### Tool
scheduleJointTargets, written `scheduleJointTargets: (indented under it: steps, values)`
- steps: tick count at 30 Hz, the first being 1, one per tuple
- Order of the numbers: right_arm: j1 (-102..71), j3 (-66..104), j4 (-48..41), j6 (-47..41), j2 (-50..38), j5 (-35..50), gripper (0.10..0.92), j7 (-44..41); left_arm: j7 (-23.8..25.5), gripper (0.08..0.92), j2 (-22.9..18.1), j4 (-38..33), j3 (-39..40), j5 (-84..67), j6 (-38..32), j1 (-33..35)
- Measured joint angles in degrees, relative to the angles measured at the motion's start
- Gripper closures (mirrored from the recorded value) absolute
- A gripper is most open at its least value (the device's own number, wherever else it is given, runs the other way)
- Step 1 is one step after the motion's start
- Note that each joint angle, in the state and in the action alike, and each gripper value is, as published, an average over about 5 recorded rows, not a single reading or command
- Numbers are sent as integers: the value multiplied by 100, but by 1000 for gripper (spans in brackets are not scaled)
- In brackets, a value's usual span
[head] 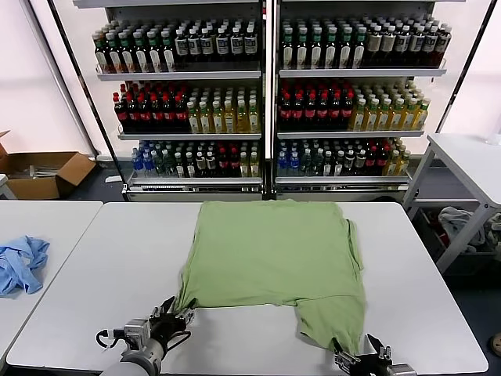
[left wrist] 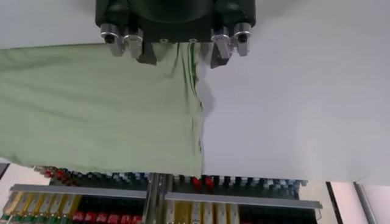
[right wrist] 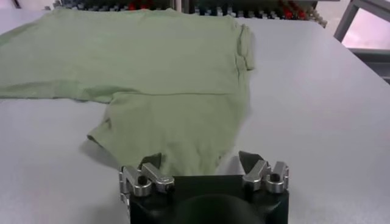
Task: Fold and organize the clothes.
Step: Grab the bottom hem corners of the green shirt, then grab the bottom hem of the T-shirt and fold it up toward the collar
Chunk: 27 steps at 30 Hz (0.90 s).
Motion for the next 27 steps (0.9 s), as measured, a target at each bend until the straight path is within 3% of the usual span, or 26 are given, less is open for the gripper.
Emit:
scheduleJointTargets:
  steps: [14,18,27]
  values:
    - [177,-96,-29,453,46,97,821,-14,98,896,59,-37,57,108,-112,123]
    - [316,41,99,546,20,201,911,39,114,917,99,-110,12,95,-136,132]
    - [948,307,240,460,-61,471,919,175,74,917,249,-494,-330,-179,-19,-120]
